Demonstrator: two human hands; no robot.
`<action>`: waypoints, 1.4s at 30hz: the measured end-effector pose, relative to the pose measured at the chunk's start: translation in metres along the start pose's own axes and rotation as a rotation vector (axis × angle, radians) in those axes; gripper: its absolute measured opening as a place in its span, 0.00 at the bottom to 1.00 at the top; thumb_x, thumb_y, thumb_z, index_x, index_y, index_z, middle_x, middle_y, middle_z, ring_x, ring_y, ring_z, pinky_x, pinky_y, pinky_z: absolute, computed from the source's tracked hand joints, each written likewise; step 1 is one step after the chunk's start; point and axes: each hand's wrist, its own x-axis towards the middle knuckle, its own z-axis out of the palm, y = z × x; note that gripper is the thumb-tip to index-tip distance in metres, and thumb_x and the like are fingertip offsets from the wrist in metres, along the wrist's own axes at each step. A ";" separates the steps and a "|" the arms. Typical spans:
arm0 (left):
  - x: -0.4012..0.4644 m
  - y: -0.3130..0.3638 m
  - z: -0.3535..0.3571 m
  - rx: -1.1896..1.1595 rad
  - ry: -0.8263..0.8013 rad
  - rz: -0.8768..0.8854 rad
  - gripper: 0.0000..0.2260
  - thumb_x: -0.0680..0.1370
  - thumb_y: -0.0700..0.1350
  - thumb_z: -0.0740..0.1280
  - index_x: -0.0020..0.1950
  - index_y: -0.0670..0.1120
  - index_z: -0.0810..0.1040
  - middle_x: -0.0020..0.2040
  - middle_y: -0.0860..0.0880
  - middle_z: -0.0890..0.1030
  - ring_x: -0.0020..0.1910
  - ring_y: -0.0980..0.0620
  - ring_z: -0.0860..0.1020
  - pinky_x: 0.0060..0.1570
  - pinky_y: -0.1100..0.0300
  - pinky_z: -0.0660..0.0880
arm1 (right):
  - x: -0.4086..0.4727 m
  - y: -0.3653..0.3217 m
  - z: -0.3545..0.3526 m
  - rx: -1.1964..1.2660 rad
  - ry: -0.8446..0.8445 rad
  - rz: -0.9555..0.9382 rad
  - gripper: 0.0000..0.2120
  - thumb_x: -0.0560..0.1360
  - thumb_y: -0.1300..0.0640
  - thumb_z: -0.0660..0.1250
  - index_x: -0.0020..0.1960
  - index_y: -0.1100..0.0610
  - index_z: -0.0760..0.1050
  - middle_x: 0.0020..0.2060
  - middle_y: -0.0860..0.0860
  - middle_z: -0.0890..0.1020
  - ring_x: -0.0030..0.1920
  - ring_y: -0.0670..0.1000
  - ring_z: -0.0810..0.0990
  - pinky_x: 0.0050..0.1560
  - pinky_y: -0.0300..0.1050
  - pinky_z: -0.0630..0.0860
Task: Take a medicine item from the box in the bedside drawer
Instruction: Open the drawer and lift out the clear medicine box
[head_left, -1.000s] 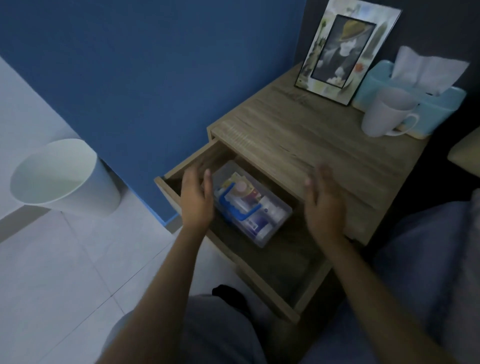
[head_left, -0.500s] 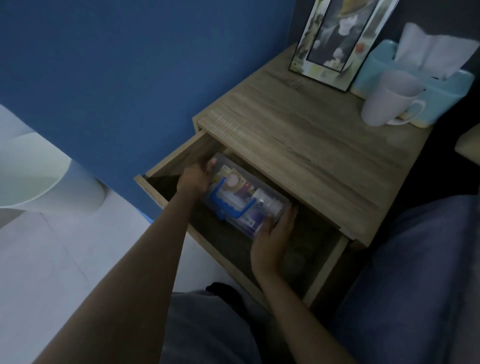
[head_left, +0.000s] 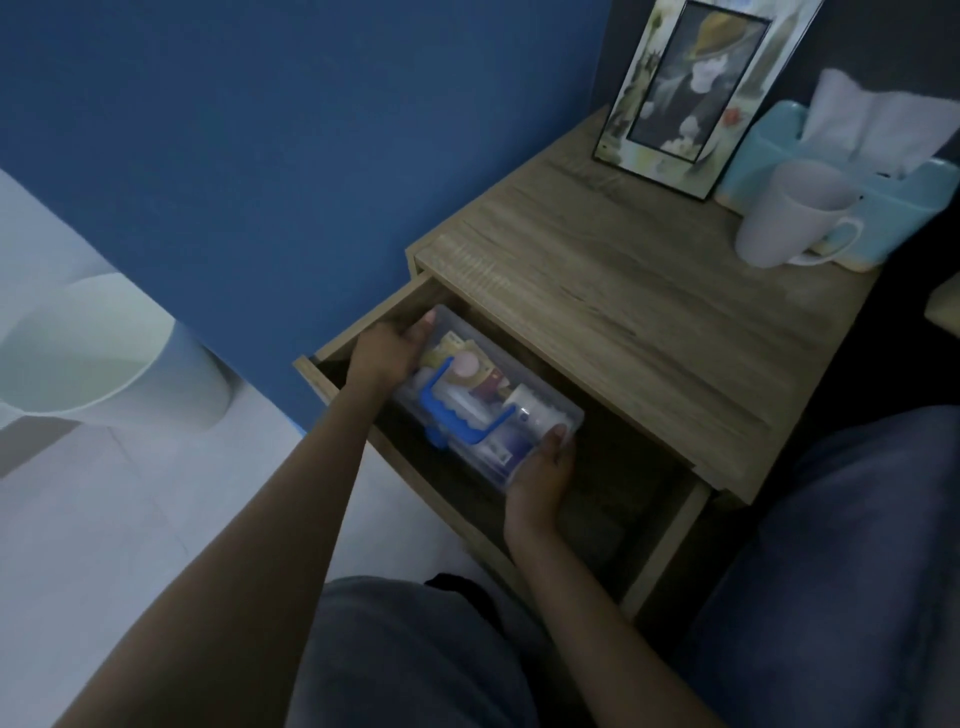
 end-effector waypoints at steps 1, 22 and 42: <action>-0.004 0.004 -0.006 0.026 0.037 0.014 0.23 0.77 0.64 0.58 0.40 0.45 0.77 0.34 0.50 0.76 0.35 0.54 0.75 0.36 0.59 0.69 | -0.005 -0.004 0.001 0.005 -0.017 0.003 0.15 0.80 0.49 0.56 0.67 0.44 0.66 0.49 0.44 0.78 0.50 0.44 0.80 0.49 0.45 0.77; -0.033 0.139 -0.083 -0.057 0.233 0.103 0.24 0.80 0.58 0.56 0.30 0.44 0.66 0.33 0.44 0.73 0.37 0.44 0.72 0.42 0.50 0.68 | 0.024 -0.203 0.035 -0.275 -0.157 -0.091 0.24 0.81 0.44 0.53 0.65 0.60 0.73 0.60 0.60 0.80 0.58 0.60 0.80 0.62 0.58 0.76; 0.025 0.161 0.025 -0.263 0.230 0.129 0.20 0.80 0.58 0.58 0.48 0.43 0.79 0.40 0.50 0.77 0.42 0.51 0.74 0.44 0.60 0.65 | 0.178 -0.258 0.024 -0.554 -0.248 -0.283 0.20 0.80 0.46 0.57 0.54 0.61 0.78 0.48 0.58 0.82 0.42 0.54 0.81 0.47 0.46 0.77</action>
